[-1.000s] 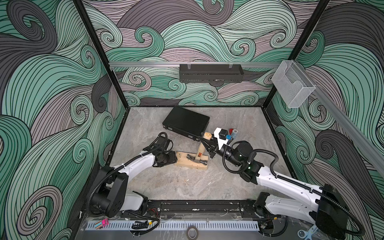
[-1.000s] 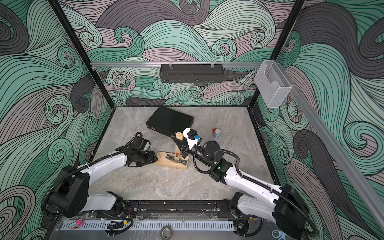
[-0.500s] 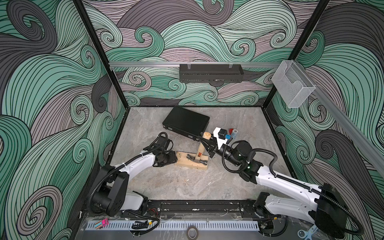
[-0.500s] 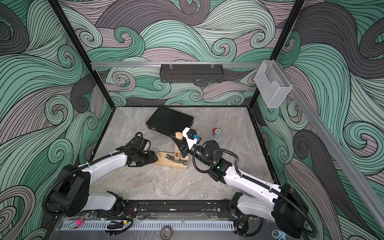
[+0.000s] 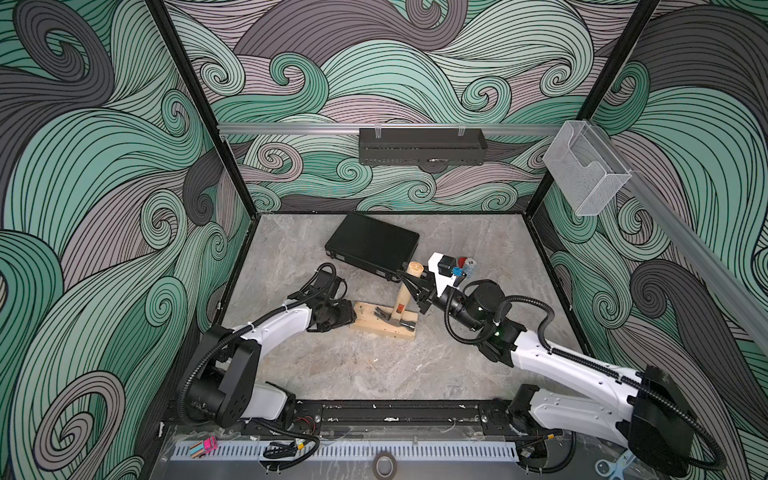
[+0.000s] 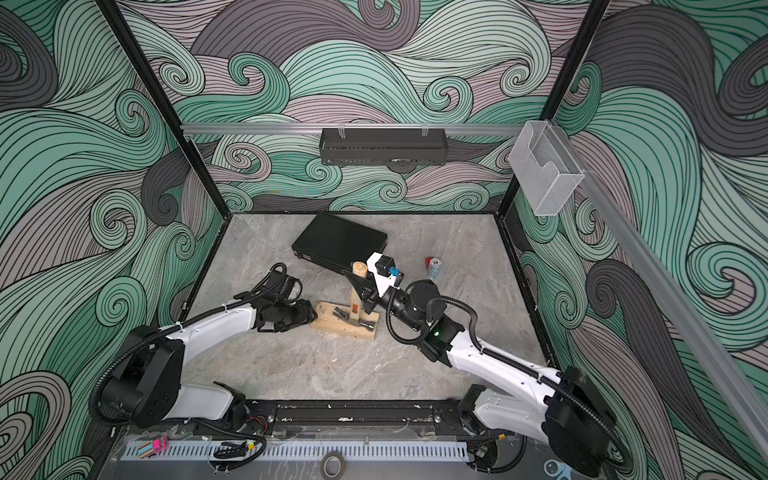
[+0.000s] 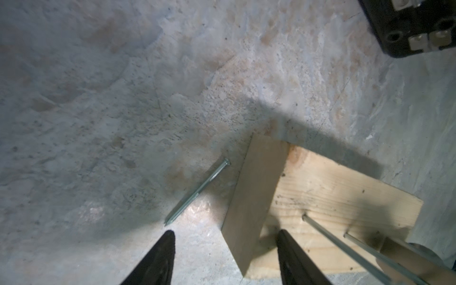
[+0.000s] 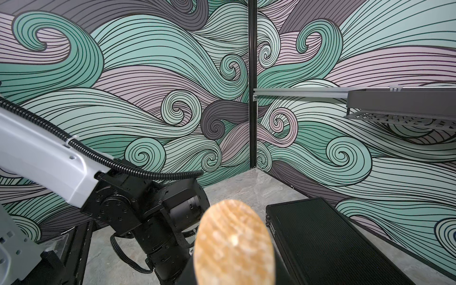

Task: Use a claw hammer to pull out a nail
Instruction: Remove the nail from the mounting plate.

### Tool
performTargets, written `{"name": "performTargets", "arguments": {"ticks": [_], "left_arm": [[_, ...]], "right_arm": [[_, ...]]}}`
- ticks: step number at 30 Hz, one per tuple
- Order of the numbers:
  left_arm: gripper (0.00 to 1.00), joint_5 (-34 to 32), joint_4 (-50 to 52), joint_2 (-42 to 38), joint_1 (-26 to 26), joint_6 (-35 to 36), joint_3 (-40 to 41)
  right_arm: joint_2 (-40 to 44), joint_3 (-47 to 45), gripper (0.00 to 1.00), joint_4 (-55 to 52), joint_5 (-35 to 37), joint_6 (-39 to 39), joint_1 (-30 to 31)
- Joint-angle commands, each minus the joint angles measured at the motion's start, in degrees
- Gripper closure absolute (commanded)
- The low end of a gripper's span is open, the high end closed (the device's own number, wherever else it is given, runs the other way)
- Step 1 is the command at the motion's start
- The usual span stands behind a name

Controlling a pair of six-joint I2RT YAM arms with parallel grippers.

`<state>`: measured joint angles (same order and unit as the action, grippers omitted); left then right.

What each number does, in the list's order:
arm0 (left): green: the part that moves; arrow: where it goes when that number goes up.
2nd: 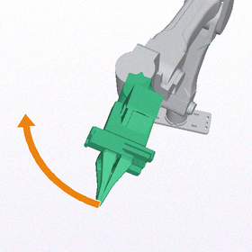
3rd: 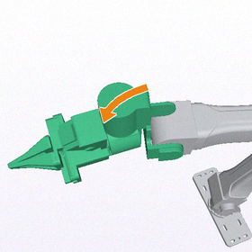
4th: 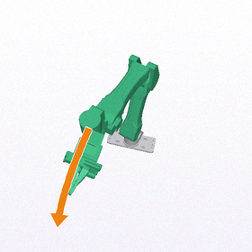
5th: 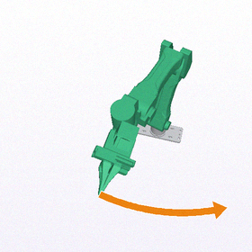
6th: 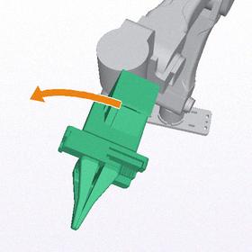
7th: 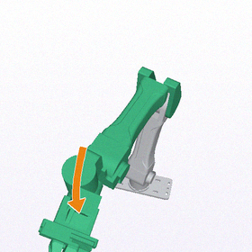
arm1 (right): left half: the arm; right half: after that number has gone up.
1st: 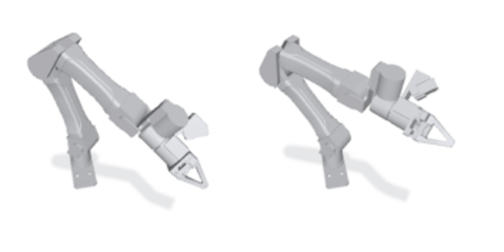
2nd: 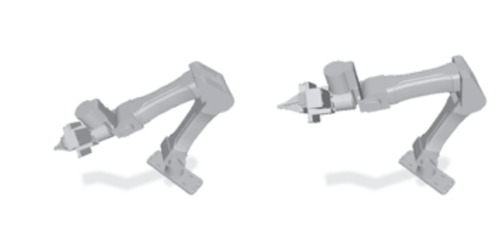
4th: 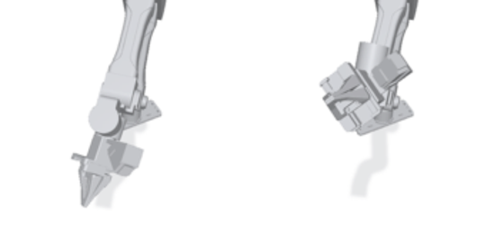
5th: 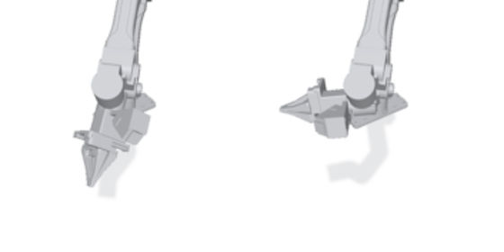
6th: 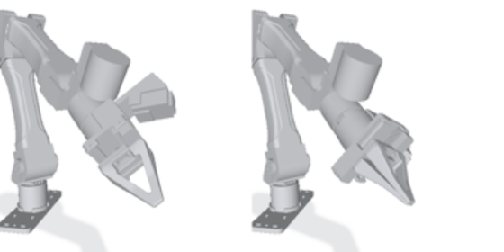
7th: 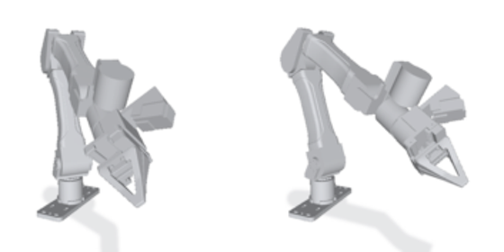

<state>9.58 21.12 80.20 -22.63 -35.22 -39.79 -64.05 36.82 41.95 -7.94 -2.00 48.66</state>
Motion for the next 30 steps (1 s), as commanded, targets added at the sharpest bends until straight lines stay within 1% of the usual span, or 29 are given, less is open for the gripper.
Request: {"name": "performTargets", "arguments": {"ticks": [1, 19, 30], "left_arm": [[0.37, -2.6, 4.8, 3.0, 0.0, -0.2, 1.5], [0.37, -2.8, 4.5, 3.4, 0.6, -0.1, 2.0], [0.37, -2.5, 4.0, 4.1, 0.8, -0.1, 2.6]], "right_arm": [[-0.7, -2.1, 1.0, -1.1, -1.4, -6.0, -0.1], [-0.6, -3.3, 1.0, 0.6, -1.8, -6.8, -0.3], [-0.6, -5.0, 1.0, 3.8, -1.9, -7.3, -0.3]]}}
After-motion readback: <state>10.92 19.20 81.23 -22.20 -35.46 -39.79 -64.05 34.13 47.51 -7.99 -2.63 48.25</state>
